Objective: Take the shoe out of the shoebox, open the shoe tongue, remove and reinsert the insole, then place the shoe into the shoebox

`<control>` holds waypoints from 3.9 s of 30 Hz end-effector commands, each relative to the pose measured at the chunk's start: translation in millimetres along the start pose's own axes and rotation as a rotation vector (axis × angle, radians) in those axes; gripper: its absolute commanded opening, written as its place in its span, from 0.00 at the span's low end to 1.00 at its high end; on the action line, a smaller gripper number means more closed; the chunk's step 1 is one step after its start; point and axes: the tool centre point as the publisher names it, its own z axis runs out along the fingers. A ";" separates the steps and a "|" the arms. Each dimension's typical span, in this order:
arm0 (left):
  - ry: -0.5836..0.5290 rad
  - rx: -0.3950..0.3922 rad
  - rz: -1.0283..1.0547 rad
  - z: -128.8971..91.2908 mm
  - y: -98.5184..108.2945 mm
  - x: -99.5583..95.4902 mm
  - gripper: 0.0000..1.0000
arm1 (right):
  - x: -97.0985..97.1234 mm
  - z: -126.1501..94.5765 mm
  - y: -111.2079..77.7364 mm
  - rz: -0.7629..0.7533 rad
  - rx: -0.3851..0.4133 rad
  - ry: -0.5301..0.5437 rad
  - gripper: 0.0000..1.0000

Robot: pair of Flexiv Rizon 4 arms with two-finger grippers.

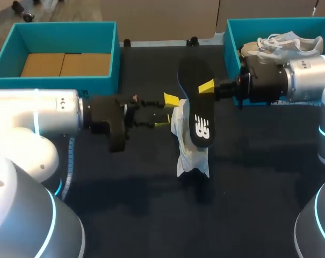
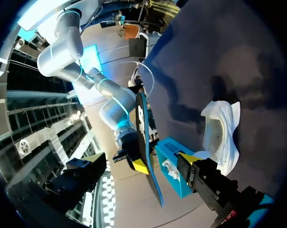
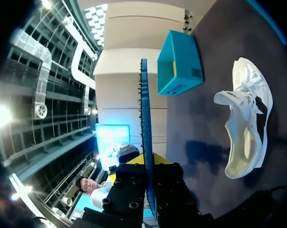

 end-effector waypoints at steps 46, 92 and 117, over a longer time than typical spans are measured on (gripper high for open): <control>0.794 0.046 -0.162 -5.9 49.7 -33.7 1.00 | -17.8 13.1 -3.0 0.042 0.011 -0.023 0.00; 1.323 0.122 -0.209 32.6 50.2 -24.0 1.00 | -30.6 11.9 2.3 0.029 0.021 0.014 0.00; 1.382 0.070 -0.178 30.7 47.3 -16.1 1.00 | -27.9 16.5 -1.1 0.023 0.029 0.011 0.00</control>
